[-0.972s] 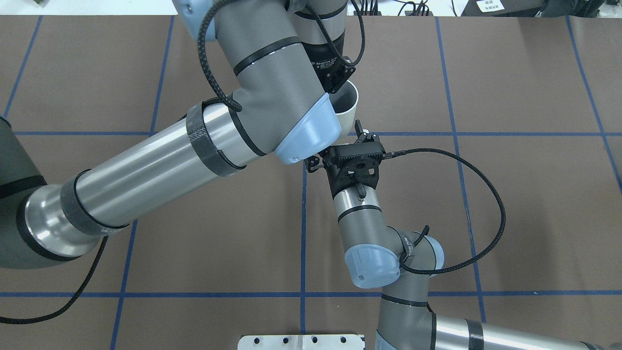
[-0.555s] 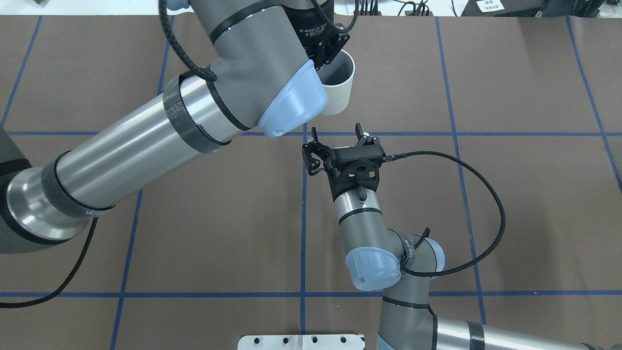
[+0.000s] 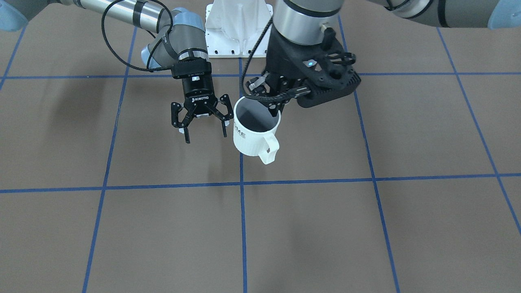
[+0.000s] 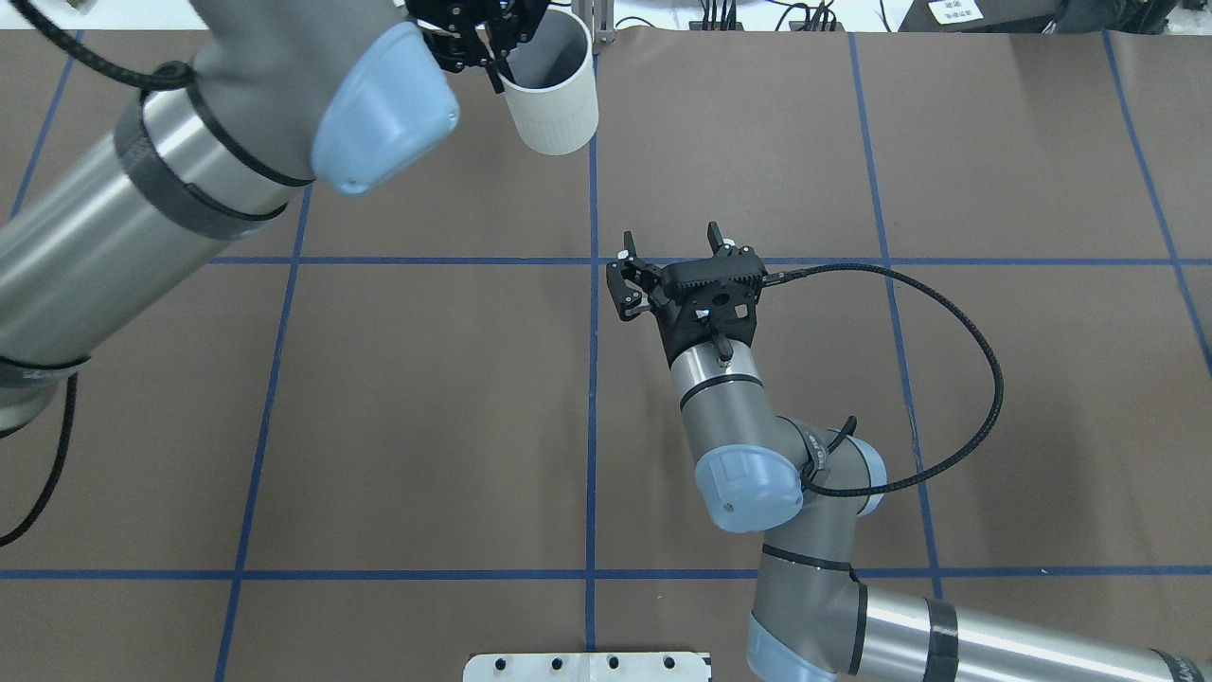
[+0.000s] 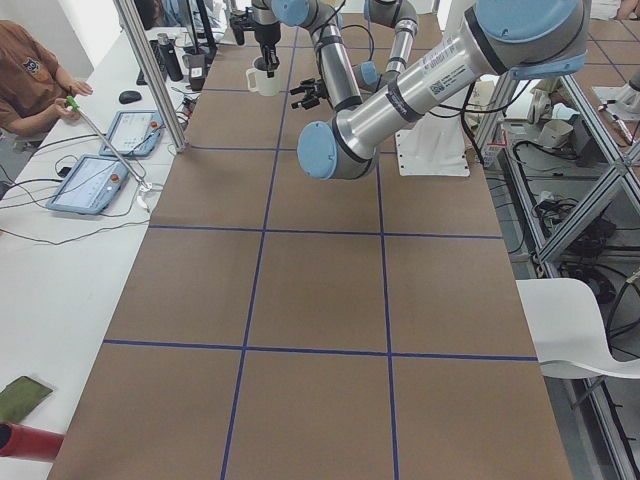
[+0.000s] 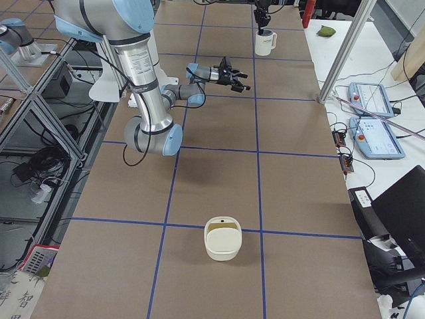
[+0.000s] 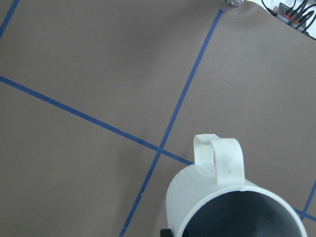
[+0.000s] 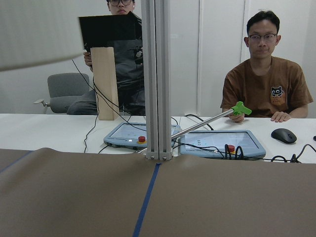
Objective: Left arm hands cup to right arm to dump lemon
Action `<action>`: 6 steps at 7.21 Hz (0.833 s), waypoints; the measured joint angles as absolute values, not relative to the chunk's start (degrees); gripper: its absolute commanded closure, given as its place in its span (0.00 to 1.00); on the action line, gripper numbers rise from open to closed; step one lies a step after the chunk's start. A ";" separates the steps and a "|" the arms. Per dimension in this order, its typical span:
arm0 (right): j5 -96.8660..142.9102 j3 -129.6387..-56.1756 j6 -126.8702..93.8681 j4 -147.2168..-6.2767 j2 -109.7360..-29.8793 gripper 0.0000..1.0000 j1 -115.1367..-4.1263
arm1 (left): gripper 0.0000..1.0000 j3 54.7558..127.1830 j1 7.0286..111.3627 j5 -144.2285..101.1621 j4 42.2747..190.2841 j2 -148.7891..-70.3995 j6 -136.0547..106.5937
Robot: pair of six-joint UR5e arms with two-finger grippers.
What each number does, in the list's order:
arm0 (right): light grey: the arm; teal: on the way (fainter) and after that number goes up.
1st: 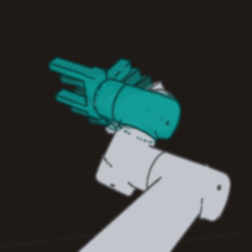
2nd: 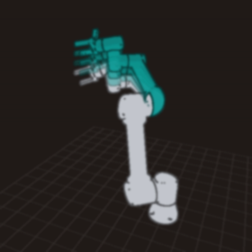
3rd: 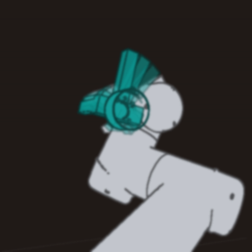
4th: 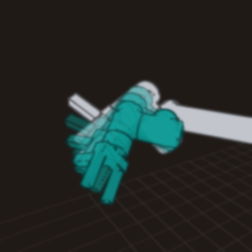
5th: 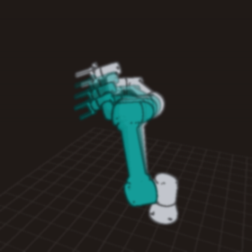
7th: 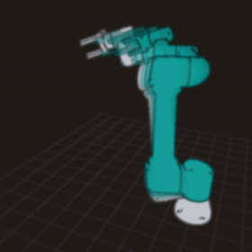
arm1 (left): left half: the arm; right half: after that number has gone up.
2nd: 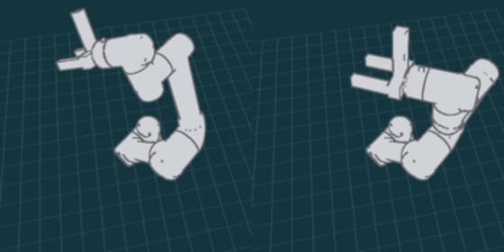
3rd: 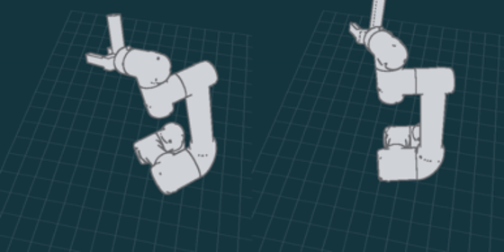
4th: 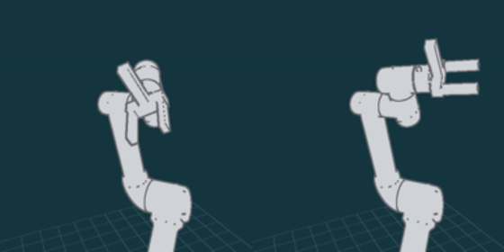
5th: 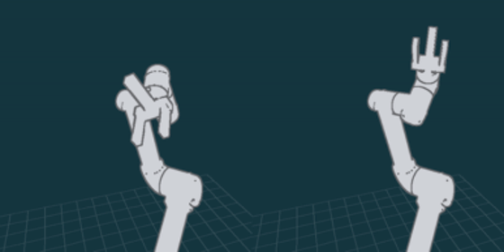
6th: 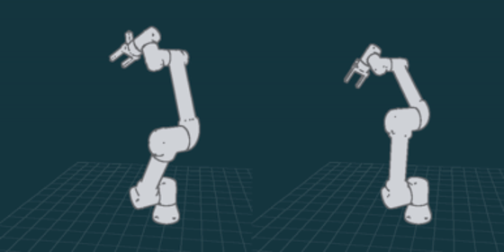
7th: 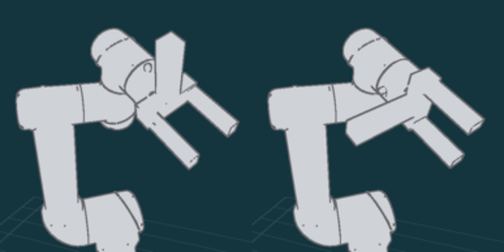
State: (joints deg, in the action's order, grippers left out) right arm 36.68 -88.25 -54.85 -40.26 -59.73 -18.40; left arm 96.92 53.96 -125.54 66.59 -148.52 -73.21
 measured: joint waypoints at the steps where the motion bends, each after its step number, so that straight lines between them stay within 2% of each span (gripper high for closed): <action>1: 40.66 -88.25 -54.55 -40.31 -60.79 0.00 -20.98 | 1.00 100.88 55.89 -126.09 66.53 -143.15 -67.76; 3: 51.81 -88.14 -52.66 -40.49 -64.01 0.00 -27.91 | 1.00 105.08 59.68 -126.50 66.53 -133.76 -54.72; 6: 75.19 -87.76 -42.88 -40.70 -70.03 0.00 -41.31 | 1.00 106.63 63.99 -126.62 69.16 -119.93 -35.03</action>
